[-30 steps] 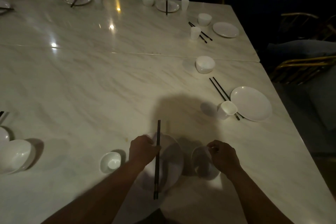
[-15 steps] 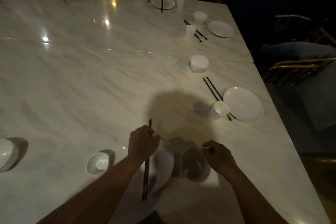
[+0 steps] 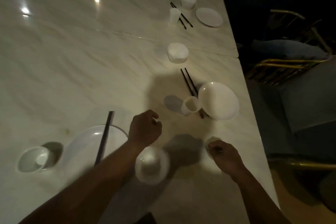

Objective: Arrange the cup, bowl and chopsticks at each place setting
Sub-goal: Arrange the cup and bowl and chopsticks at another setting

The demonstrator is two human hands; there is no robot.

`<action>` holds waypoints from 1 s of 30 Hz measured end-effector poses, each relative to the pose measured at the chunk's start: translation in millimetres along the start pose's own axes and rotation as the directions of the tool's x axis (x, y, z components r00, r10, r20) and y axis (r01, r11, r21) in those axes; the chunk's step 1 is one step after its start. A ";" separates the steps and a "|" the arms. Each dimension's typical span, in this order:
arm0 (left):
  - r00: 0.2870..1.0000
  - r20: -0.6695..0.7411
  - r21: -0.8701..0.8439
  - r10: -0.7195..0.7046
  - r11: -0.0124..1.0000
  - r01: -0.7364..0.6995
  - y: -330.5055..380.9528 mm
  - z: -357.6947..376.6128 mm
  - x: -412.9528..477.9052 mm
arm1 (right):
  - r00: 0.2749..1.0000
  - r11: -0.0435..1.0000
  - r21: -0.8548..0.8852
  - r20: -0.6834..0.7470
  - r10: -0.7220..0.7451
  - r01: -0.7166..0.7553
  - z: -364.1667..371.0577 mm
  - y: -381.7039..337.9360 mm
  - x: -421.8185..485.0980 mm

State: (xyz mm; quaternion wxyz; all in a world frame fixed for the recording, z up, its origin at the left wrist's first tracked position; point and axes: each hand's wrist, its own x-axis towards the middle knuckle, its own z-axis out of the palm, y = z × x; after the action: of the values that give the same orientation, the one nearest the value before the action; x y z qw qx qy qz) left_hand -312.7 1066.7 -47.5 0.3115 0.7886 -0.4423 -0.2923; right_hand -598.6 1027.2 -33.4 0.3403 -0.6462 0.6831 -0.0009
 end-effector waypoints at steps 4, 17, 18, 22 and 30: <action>0.998 -0.010 0.010 -0.059 0.998 0.060 28.6 45.1 10.7 | 0.993 0.988 -0.112 0.053 -0.102 0.107 -25.7 50.3 52.7; 0.966 -0.074 0.214 -0.249 0.942 0.259 99.4 150.6 -48.4 | 0.850 0.816 -0.294 0.355 -0.389 0.497 -115.2 135.8 151.9; 0.962 -0.077 0.216 -0.263 0.937 0.274 100.2 154.0 -51.9 | 0.842 0.801 -0.310 0.365 -0.397 0.512 -119.8 138.1 156.6; 0.970 -0.125 0.245 -0.209 0.941 0.234 96.6 163.1 -51.3 | 0.821 0.771 -0.321 0.377 -0.429 0.550 -137.2 140.0 172.7; 0.951 -0.187 0.212 -0.245 0.936 0.282 104.3 185.9 -43.6 | 0.871 0.831 -0.327 0.367 -0.326 0.449 -168.1 148.2 188.8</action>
State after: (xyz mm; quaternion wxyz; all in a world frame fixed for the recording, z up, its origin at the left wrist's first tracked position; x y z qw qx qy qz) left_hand -522.5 1018.5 -79.2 0.2074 0.8928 -0.3378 -0.2139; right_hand -795.0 811.1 -57.1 0.2909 -0.8210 0.4622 0.1664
